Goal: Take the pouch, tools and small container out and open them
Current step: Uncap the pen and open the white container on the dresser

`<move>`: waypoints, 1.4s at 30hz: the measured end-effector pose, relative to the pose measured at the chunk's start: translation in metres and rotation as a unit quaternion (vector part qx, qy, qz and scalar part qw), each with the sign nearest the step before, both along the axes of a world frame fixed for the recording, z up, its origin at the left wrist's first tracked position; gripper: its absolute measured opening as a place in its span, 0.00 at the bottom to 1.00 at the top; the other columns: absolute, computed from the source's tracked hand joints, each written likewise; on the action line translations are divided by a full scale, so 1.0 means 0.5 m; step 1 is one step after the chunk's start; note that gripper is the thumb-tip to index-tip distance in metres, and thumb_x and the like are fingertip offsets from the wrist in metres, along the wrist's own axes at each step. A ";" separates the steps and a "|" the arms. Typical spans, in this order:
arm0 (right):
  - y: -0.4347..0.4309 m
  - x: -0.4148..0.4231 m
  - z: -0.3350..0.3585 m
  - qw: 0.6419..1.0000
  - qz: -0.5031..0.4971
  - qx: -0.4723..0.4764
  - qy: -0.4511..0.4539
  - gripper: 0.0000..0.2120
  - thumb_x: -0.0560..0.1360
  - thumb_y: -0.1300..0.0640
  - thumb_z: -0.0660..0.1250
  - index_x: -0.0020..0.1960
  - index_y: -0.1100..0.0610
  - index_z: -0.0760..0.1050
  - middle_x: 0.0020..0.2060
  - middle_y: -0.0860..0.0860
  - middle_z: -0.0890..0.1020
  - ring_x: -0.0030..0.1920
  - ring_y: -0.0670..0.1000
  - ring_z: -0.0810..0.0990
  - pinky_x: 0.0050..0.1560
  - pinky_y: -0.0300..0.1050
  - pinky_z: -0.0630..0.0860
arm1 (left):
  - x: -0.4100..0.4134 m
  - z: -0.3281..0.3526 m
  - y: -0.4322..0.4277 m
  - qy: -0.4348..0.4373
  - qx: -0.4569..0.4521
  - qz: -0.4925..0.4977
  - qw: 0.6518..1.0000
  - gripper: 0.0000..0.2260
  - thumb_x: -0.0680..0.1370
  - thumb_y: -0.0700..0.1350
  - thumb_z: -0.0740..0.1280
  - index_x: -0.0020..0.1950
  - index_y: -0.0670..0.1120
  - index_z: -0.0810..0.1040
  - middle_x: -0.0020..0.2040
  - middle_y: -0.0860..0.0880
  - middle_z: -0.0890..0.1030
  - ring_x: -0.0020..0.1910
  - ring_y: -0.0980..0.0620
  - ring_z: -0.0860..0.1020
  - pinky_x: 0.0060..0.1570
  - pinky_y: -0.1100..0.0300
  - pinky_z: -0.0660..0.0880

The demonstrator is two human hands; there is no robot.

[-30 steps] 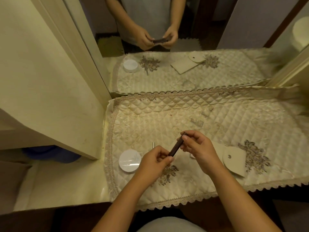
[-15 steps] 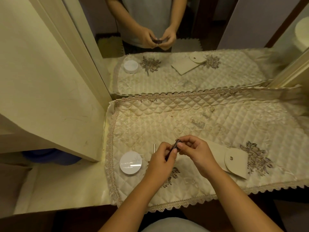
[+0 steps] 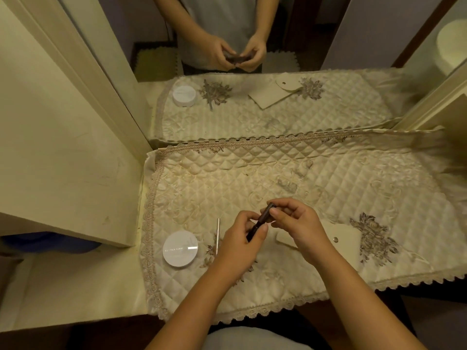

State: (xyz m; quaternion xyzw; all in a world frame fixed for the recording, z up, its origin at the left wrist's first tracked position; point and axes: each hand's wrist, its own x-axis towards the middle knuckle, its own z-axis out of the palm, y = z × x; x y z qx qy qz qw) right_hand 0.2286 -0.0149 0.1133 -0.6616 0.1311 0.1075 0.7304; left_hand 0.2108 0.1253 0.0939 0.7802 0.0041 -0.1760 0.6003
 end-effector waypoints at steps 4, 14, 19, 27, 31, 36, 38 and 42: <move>-0.091 0.001 -0.003 1.000 -0.027 0.008 0.006 0.07 0.72 0.65 0.66 0.46 0.56 0.78 0.36 0.49 0.85 0.38 0.47 0.83 0.40 0.37 0.77 | 0.004 -0.001 -0.082 0.027 -0.027 -0.016 0.999 0.08 0.75 0.44 0.62 0.46 0.59 0.69 0.36 0.52 0.78 0.30 0.56 0.72 0.36 0.56 0.70; -0.428 0.032 -0.015 0.997 -0.071 0.033 0.015 0.06 0.73 0.64 0.64 0.45 0.54 0.77 0.37 0.49 0.85 0.37 0.46 0.83 0.36 0.36 0.77 | 0.023 -0.003 -0.395 0.058 -0.026 0.030 0.997 0.08 0.74 0.40 0.66 0.42 0.53 0.72 0.40 0.50 0.82 0.39 0.53 0.79 0.42 0.61 0.74; -0.583 0.058 -0.040 0.987 -0.149 0.058 0.024 0.05 0.74 0.63 0.63 0.48 0.57 0.76 0.39 0.53 0.81 0.33 0.42 0.82 0.34 0.35 0.75 | 0.045 -0.017 -0.505 0.063 0.019 0.048 0.997 0.05 0.73 0.42 0.68 0.42 0.50 0.74 0.44 0.44 0.83 0.41 0.57 0.80 0.35 0.74 0.71; -0.726 0.090 -0.144 0.972 -0.048 -0.192 0.126 0.10 0.72 0.64 0.67 0.52 0.66 0.76 0.33 0.52 0.77 0.23 0.39 0.77 0.25 0.28 0.71 | 0.136 -0.085 -0.633 0.060 0.120 0.060 0.989 0.04 0.73 0.43 0.68 0.45 0.44 0.76 0.36 0.53 0.75 0.34 0.53 0.74 0.35 0.62 0.71; -0.742 0.107 -0.170 0.957 -0.012 -0.257 0.133 0.09 0.70 0.60 0.70 0.49 0.61 0.74 0.34 0.50 0.76 0.37 0.52 0.78 0.42 0.45 0.76 | 0.166 -0.122 -0.680 0.064 0.139 0.086 0.984 0.03 0.73 0.43 0.67 0.43 0.44 0.74 0.33 0.53 0.73 0.33 0.52 0.74 0.32 0.63 0.72; -0.744 0.104 -0.180 0.945 0.020 -0.304 0.120 0.07 0.70 0.59 0.70 0.46 0.58 0.74 0.33 0.48 0.74 0.36 0.48 0.75 0.37 0.37 0.70 | 0.169 -0.139 -0.710 0.043 0.202 0.083 0.975 0.05 0.74 0.46 0.66 0.43 0.45 0.73 0.36 0.50 0.75 0.36 0.50 0.74 0.36 0.57 0.72; -0.744 0.100 -0.184 0.940 0.036 -0.318 0.118 0.09 0.70 0.58 0.70 0.48 0.60 0.75 0.33 0.49 0.74 0.40 0.50 0.75 0.40 0.39 0.71 | 0.166 -0.138 -0.711 0.035 0.231 0.068 0.970 0.07 0.74 0.47 0.66 0.45 0.44 0.73 0.39 0.48 0.76 0.37 0.49 0.74 0.37 0.54 0.72; -0.737 0.087 -0.166 0.945 0.012 -0.317 0.084 0.11 0.72 0.56 0.68 0.52 0.60 0.74 0.37 0.51 0.74 0.41 0.51 0.74 0.44 0.41 0.69 | 0.150 -0.116 -0.688 0.026 0.222 0.070 0.972 0.10 0.74 0.49 0.66 0.47 0.43 0.73 0.40 0.48 0.76 0.38 0.47 0.76 0.37 0.51 0.76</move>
